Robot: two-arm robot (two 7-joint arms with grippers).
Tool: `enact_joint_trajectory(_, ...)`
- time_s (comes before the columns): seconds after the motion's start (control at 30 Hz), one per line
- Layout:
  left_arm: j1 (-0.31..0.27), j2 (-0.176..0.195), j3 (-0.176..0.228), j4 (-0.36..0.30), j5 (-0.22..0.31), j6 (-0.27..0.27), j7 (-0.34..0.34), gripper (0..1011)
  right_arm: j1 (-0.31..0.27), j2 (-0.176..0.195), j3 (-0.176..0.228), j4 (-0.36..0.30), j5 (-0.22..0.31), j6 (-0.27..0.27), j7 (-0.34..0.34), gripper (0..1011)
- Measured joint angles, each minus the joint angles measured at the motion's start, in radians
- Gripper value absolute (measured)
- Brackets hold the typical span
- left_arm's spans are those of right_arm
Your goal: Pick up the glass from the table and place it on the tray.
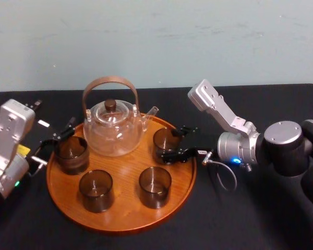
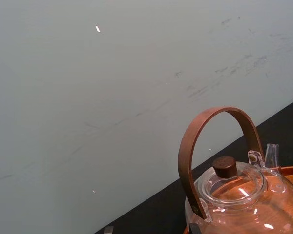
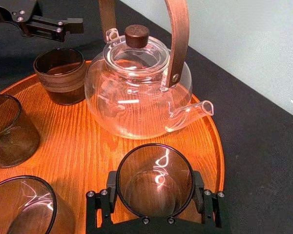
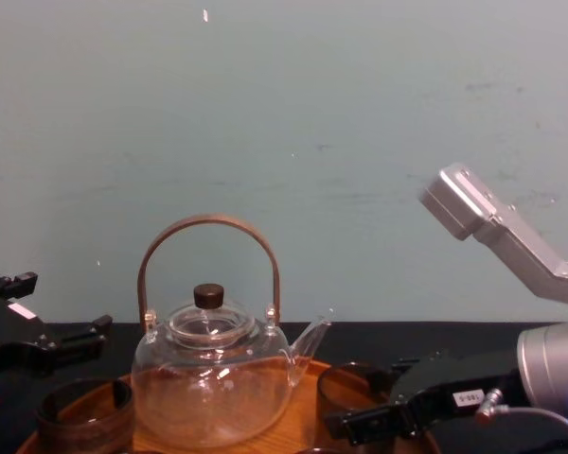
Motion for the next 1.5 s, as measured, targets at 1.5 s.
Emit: enact_joint_trajectory(1.5, 0.000, 0.000, 0.000, 0.000, 0.000, 0.000, 0.000, 1001, -0.124, 0.161, 0.062, -0.213, 0.087, 0.008, 0.038, 1002)
